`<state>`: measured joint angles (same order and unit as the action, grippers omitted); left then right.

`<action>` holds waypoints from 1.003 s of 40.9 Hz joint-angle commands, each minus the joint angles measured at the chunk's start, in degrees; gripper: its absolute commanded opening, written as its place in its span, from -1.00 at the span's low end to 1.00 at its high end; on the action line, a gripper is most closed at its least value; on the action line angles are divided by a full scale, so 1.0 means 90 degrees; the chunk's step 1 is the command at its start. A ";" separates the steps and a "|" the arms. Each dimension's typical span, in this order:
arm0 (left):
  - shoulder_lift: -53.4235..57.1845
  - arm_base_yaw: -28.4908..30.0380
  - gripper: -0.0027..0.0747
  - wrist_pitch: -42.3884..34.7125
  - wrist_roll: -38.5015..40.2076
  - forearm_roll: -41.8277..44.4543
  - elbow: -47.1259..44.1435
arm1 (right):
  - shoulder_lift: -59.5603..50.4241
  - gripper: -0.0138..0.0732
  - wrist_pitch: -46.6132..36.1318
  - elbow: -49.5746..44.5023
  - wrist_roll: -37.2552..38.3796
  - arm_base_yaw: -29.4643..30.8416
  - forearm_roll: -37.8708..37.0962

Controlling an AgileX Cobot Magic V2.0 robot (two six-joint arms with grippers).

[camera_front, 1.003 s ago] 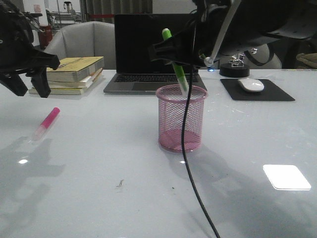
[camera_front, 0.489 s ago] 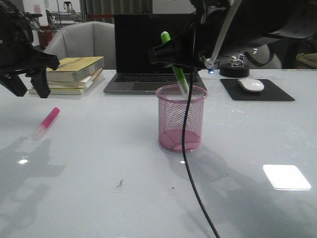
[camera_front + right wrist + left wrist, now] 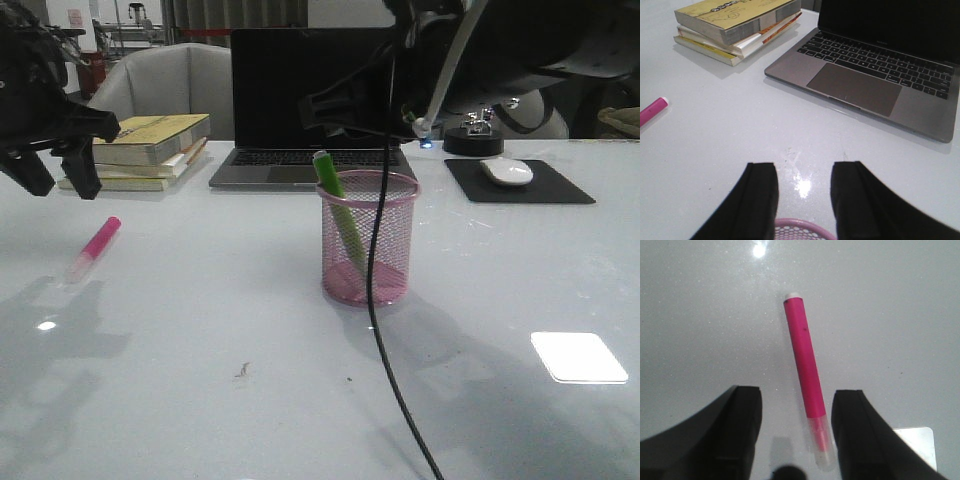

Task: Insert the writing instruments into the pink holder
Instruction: 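Lower green marker into the holder and open right gripper, then lower left gripper and close it on the pink marker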

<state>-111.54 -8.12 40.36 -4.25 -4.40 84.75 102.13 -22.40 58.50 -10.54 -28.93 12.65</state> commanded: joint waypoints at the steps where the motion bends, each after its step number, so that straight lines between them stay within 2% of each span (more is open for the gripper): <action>1: 0.0355 0.0003 0.09 -0.0208 0.0040 -0.0017 0.0206 | -0.0336 0.21 -0.0808 0.0168 -0.0053 0.0002 -0.0124; 12: 0.0355 0.0003 0.08 -0.0194 0.0040 -0.0017 0.0206 | -0.0551 0.21 -0.1410 0.0197 -0.0053 0.0002 -0.0124; 18: 0.0355 0.0003 0.09 -0.0182 0.0040 -0.0017 0.0206 | -0.0834 0.21 -0.1376 0.0197 -0.0053 0.0002 -0.0124; 21: 0.0355 0.0003 0.08 -0.0169 0.0040 -0.0036 0.0206 | -0.1183 0.21 -0.0904 0.0210 -0.0058 0.0008 -0.0124; 28: 0.0355 0.0003 0.09 -0.0183 0.0040 -0.0352 0.0206 | -0.2071 0.21 0.1535 0.0649 -0.0058 0.0297 -0.0124; 32: 0.0352 0.0003 0.09 -0.0234 0.0040 -0.0455 0.0206 | -0.2481 0.21 0.2535 0.0835 -0.0058 0.0571 -0.0124; 41: 0.0046 0.0003 0.09 -0.0126 0.0053 -0.0610 0.0326 | -0.3013 0.21 0.3305 0.0834 -0.0058 0.0798 -0.0124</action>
<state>-112.80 -8.12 40.73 -4.25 -8.33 85.35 77.64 10.33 63.72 -10.54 -22.07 12.20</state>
